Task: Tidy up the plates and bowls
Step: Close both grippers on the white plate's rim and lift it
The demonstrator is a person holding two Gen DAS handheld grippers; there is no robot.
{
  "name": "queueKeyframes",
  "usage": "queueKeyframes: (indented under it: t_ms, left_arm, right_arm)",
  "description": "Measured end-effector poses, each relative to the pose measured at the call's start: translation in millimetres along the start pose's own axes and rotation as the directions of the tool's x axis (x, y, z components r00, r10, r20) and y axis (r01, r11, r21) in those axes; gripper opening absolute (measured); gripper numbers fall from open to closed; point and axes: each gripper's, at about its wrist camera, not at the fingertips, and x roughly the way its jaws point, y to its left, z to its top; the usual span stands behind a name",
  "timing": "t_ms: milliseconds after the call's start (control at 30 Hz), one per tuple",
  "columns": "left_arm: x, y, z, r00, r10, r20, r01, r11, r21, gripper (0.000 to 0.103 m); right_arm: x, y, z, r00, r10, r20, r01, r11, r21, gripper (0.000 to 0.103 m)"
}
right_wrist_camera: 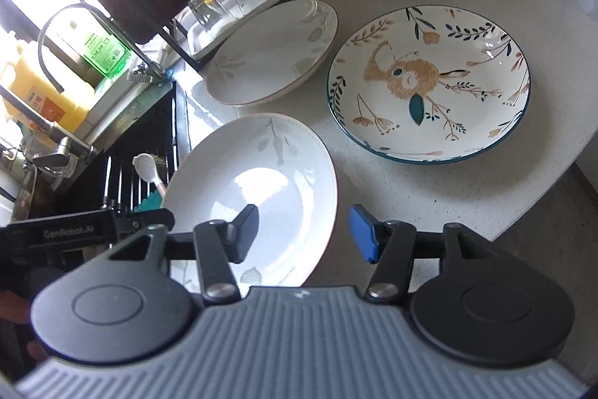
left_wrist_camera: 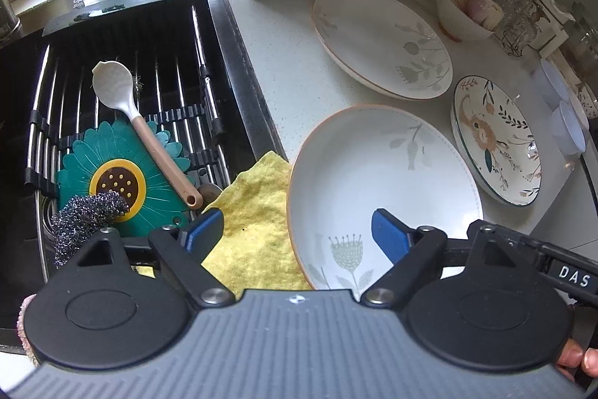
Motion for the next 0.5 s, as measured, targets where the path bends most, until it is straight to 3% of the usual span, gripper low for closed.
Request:
queueKeyframes:
  t_ms: [67,167,300,500]
  left_arm:
    - [4.2,5.8,1.7,1.000,-0.028,-0.013,0.028,0.999,-0.021,0.068]
    - [12.8,12.6,2.5,0.999,-0.045,-0.032,0.043,0.998,-0.034,0.059]
    - [16.7,14.9,2.6,0.998,-0.054,-0.034,0.052,0.998,-0.047,0.054]
    - [21.9,13.4,1.5,0.998,-0.049,-0.032,0.048,0.998,-0.044,0.047]
  right_arm:
    - [5.4,-1.5,-1.5,1.000,0.007,-0.001,-0.007,1.000,0.011,0.045]
    - [11.1,-4.1,-1.8,1.000,-0.004,0.018,0.004,1.000,0.031,0.041]
    - [21.5,-7.6,1.5,0.999,-0.016,-0.034,0.018,0.998,0.058,0.027]
    - [25.9,-12.8,0.3,0.998,0.013,-0.054,-0.009,0.996,0.086,0.025]
